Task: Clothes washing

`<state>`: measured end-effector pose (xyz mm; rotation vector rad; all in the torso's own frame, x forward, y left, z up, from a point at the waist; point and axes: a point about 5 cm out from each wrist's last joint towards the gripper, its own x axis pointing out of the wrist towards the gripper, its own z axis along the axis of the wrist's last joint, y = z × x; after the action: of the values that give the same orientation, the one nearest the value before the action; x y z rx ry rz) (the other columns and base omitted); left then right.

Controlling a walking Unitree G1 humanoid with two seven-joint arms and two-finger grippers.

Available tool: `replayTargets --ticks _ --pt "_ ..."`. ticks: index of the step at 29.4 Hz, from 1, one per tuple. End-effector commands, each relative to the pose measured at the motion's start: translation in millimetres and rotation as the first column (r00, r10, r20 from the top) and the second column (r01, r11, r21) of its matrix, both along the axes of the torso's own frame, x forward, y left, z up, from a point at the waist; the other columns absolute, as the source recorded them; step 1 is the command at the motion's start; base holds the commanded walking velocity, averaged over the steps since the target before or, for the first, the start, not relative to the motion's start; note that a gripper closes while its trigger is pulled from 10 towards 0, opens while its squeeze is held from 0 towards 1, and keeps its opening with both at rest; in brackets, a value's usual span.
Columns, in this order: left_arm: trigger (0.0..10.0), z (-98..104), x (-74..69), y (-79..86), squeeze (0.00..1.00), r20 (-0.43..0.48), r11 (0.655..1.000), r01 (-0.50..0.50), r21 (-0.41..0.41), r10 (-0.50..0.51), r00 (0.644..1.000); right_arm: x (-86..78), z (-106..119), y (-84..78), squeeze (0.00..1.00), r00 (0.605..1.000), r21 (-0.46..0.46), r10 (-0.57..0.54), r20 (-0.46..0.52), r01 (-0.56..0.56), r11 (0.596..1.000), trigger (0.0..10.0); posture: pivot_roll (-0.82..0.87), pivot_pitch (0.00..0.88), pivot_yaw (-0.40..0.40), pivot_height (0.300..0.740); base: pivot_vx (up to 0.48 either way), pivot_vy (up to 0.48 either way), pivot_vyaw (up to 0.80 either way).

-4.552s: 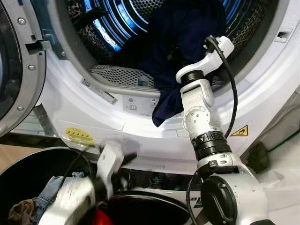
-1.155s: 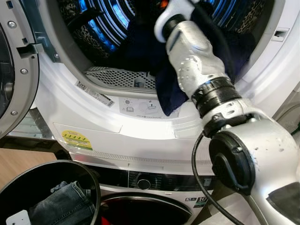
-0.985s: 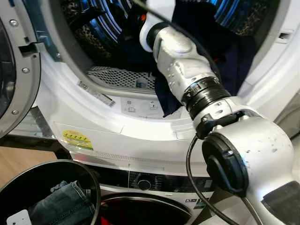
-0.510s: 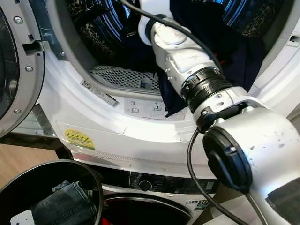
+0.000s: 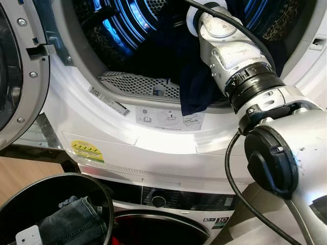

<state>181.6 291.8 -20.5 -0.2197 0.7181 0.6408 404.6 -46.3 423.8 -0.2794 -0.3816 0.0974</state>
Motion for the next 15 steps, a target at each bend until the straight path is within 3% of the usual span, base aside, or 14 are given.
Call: replayTargets --ticks 1,2,8,11,15 --pt "10.0 -10 -6.4 -11.0 0.0 -0.036 0.999 0.017 -0.041 -0.018 0.999 3.1 -5 -8.2 0.0 0.999 -0.002 -0.033 -0.007 0.033 0.999 10.0 0.19 0.0 -0.068 0.74 0.0 0.0 0.0" --pt "10.0 -11 -8.9 -13.1 0.0 -0.038 0.999 0.019 -0.047 -0.021 0.999 5.2 -21 3.6 0.0 0.996 -0.06 0.053 -0.074 -0.057 0.997 10.0 0.19 0.0 -0.063 0.74 0.0 0.0 0.0" --pt "10.0 -13 -13.9 -12.2 0.0 -0.041 0.999 0.008 -0.053 -0.01 0.999 9.4 -51 11.3 0.0 0.982 -0.112 0.099 -0.164 -0.118 0.987 10.0 0.19 0.0 -0.058 0.74 0.0 0.0 0.0" --pt "10.0 -13 -14.8 -10.7 0.0 -0.041 0.999 0.008 -0.053 -0.01 0.999 11.6 -62 9.6 0.0 0.974 -0.049 0.12 -0.194 -0.132 0.99 10.0 0.18 0.0 -0.055 0.74 0.0 0.0 0.0" --pt "10.0 -12 -14.1 -11.9 0.0 -0.038 0.998 0.019 -0.054 -0.021 0.999 11.9 -59 6.0 0.0 0.973 0.012 0.143 -0.182 -0.143 0.99 10.0 0.17 0.0 -0.049 0.74 0.0 0.0 0.0"
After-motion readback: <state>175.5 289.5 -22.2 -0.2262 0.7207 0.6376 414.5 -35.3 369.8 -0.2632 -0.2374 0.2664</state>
